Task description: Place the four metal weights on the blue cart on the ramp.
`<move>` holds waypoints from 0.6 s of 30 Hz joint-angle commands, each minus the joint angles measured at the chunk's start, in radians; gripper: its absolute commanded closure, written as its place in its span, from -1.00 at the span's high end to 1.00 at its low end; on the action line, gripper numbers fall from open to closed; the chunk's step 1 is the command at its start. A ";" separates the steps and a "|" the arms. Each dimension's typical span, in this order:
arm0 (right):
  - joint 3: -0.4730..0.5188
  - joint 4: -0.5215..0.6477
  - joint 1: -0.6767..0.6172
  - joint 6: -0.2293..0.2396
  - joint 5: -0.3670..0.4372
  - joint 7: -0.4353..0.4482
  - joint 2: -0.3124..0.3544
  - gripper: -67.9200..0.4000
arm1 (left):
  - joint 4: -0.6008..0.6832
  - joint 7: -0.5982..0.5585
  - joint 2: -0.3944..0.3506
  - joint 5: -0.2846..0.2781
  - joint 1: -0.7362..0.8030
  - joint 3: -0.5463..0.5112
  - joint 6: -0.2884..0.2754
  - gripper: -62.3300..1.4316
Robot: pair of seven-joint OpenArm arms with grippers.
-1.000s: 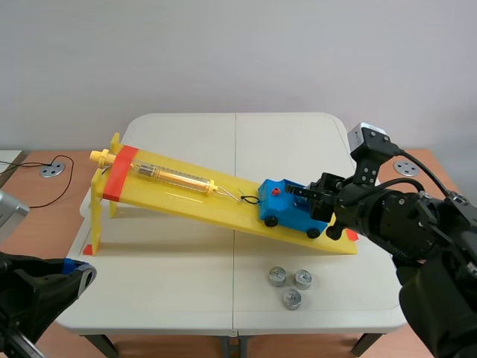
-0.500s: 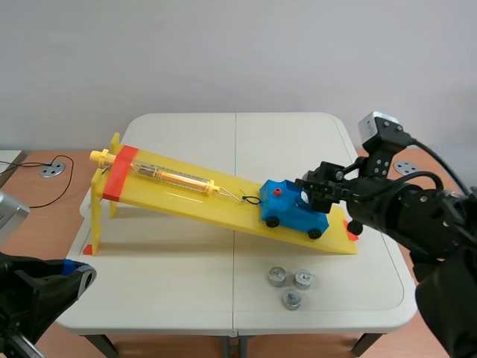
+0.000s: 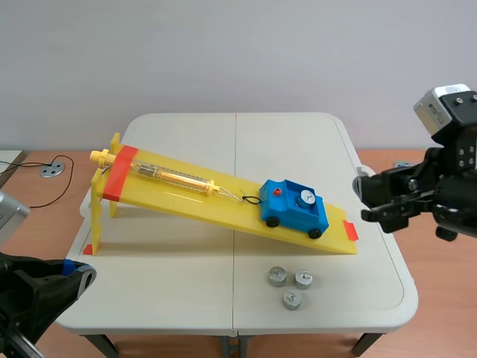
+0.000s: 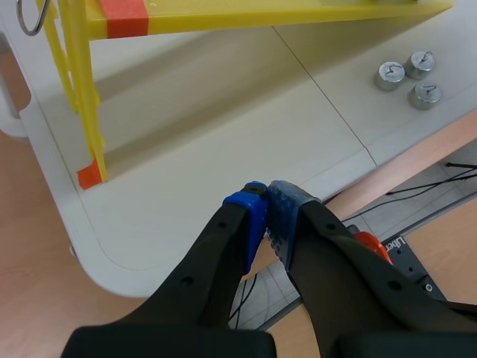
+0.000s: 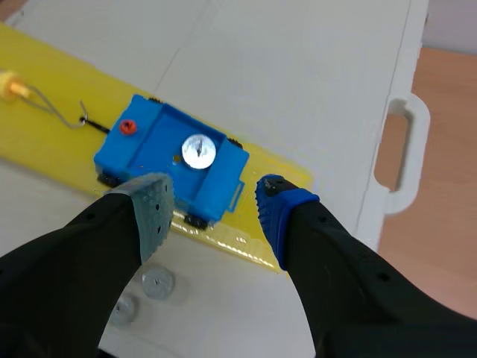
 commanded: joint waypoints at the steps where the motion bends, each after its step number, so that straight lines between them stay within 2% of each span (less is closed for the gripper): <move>1: 0.006 0.108 0.009 0.050 0.085 0.084 0.096 -0.21 | 0.072 -0.081 0.005 -0.074 -0.001 -0.016 -0.018 -0.83; 6: 0.005 0.169 -0.060 0.107 0.083 0.035 0.181 -0.21 | 0.072 -0.081 0.005 -0.074 -0.001 -0.016 -0.018 -0.83; 8: 0.005 0.172 -0.076 0.109 0.065 0.034 0.203 -0.21 | 0.072 -0.081 0.005 -0.074 -0.001 -0.016 -0.018 -0.83; 12: -0.018 0.160 -0.084 0.109 0.032 0.044 0.203 -0.21 | 0.072 -0.081 0.005 -0.074 -0.001 -0.016 -0.018 -0.83; 18: -0.120 0.106 -0.078 0.105 -0.082 0.106 0.153 -0.21 | 0.072 -0.081 0.005 -0.074 0.000 -0.016 -0.018 -0.83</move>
